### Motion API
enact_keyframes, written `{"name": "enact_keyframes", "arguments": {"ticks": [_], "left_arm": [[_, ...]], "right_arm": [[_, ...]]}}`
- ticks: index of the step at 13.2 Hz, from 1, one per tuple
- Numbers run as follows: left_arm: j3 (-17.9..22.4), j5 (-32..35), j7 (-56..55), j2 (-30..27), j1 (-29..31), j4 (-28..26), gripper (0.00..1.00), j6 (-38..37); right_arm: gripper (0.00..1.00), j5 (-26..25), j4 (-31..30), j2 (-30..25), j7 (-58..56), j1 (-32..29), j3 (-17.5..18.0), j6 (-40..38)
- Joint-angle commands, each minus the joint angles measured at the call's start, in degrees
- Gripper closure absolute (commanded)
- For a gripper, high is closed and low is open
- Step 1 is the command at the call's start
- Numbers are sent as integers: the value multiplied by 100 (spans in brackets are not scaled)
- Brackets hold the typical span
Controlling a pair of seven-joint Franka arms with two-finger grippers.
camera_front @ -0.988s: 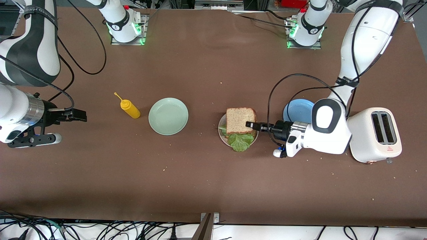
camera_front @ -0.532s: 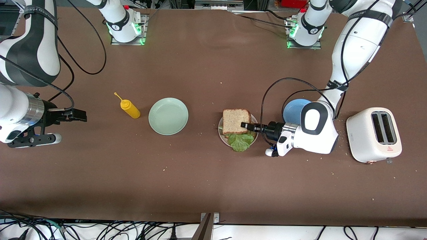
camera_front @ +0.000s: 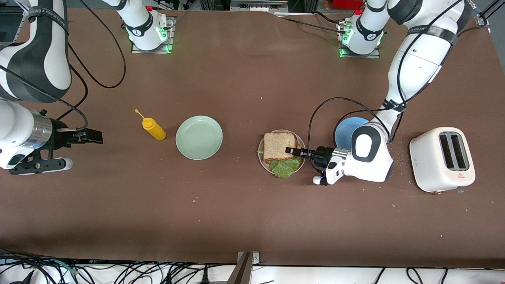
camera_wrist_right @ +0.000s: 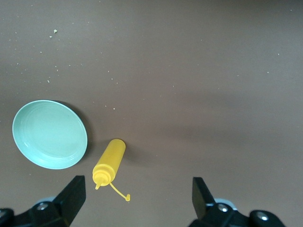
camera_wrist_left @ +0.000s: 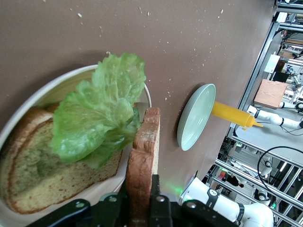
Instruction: Make sandwich in beige plate with both arms
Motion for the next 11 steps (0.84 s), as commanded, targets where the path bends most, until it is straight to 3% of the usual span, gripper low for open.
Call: {"name": "enact_keyframes", "arguments": {"ticks": [1, 7, 11], "left_arm": [[24, -64, 170, -125, 48, -56, 0, 16], [33, 1034, 109, -441, 162, -4, 0, -45], [24, 2236, 82, -836, 162, 14, 0, -141]], "right_arm": [[0, 115, -22, -49, 31, -34, 11, -61], [0, 115, -22, -57, 31, -34, 11, -69], [0, 115, -31, -49, 31, -34, 11, -69]]}}
